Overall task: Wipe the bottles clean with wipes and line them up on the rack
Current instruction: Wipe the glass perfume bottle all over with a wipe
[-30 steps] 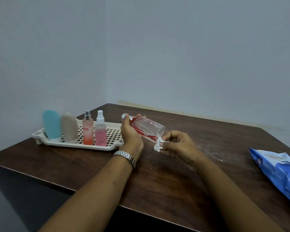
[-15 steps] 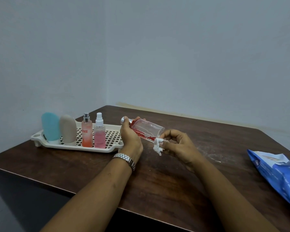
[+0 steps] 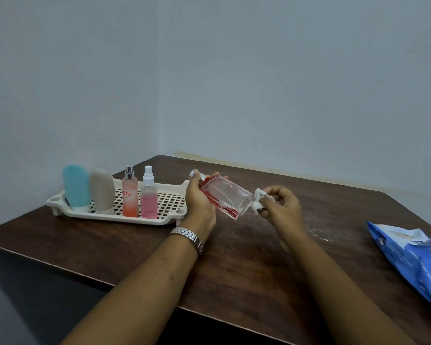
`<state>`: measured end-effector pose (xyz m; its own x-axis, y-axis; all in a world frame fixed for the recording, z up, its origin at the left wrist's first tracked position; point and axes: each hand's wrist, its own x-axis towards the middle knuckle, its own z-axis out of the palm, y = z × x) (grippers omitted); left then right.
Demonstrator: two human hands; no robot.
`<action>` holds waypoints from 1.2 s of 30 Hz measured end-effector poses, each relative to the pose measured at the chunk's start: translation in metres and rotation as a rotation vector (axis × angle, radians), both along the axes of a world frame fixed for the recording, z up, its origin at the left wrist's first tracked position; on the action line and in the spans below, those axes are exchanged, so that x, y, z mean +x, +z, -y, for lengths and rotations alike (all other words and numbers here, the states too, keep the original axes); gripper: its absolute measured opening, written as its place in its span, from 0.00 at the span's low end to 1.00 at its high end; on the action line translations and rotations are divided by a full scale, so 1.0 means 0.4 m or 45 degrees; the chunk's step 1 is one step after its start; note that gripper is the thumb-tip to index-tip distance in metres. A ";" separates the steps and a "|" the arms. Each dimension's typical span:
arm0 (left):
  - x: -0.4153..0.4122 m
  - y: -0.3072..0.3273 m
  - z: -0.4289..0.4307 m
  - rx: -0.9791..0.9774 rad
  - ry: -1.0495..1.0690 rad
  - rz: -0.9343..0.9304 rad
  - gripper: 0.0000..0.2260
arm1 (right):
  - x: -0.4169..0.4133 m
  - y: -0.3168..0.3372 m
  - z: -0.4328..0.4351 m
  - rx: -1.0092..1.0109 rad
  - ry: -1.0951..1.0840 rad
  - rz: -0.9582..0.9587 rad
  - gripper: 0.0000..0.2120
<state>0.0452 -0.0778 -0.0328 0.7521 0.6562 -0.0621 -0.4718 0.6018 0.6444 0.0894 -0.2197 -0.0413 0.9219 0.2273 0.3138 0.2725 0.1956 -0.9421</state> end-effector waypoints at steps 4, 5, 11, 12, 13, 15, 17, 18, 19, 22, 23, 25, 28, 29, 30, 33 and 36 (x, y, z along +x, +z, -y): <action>0.006 -0.015 0.008 0.189 -0.023 -0.086 0.21 | 0.007 0.001 0.007 -0.097 0.001 0.061 0.08; 0.009 -0.018 0.009 0.241 -0.008 -0.087 0.21 | 0.007 0.000 0.007 -0.165 0.029 0.104 0.08; 0.008 -0.013 0.013 0.311 0.157 -0.010 0.16 | 0.005 -0.013 -0.011 -0.264 0.017 0.195 0.08; 0.008 -0.014 0.012 0.311 0.171 -0.001 0.15 | 0.003 -0.014 -0.014 -0.254 0.040 0.182 0.09; 0.008 -0.014 0.011 0.314 0.192 0.006 0.14 | 0.000 -0.014 -0.016 -0.259 0.069 0.180 0.09; 0.008 -0.013 0.007 0.313 0.245 0.009 0.10 | -0.011 -0.009 -0.015 -0.293 0.161 0.188 0.09; 0.007 -0.012 -0.001 0.316 0.299 -0.003 0.10 | -0.022 -0.001 -0.009 -0.381 0.277 0.196 0.08; 0.008 -0.012 -0.005 0.315 0.317 -0.007 0.10 | -0.026 0.003 -0.006 -0.435 0.332 0.198 0.07; 0.010 -0.013 -0.009 0.318 0.323 -0.015 0.10 | -0.029 0.007 -0.003 -0.474 0.385 0.197 0.07; 0.012 -0.016 -0.008 0.320 0.279 -0.035 0.14 | -0.029 0.018 0.007 -0.506 0.483 0.166 0.07; 0.014 -0.017 -0.007 0.334 0.261 -0.030 0.15 | -0.028 0.021 0.011 -0.495 0.490 0.155 0.07; 0.015 -0.020 -0.006 0.386 0.213 -0.010 0.16 | -0.023 0.023 0.014 -0.459 0.437 0.159 0.07; 0.014 -0.021 0.000 0.468 0.068 0.019 0.19 | 0.000 0.012 0.019 -0.388 0.225 0.155 0.08; 0.012 -0.021 0.007 0.491 0.002 0.022 0.21 | 0.008 0.008 0.022 -0.375 0.163 0.147 0.07; 0.008 -0.020 0.015 0.515 -0.070 0.032 0.23 | 0.015 0.005 0.024 -0.374 0.123 0.140 0.07; -0.004 -0.015 0.048 0.636 -0.175 0.088 0.24 | 0.019 0.004 0.027 -0.343 0.135 0.108 0.08; -0.005 -0.012 0.063 0.772 -0.182 0.141 0.20 | 0.014 0.011 0.023 -0.152 0.177 0.106 0.05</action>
<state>0.0430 -0.1029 -0.0377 0.8158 0.4427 0.3722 -0.4969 0.2072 0.8427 0.0950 -0.2289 -0.0369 0.8510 0.3904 0.3512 0.3289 0.1250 -0.9361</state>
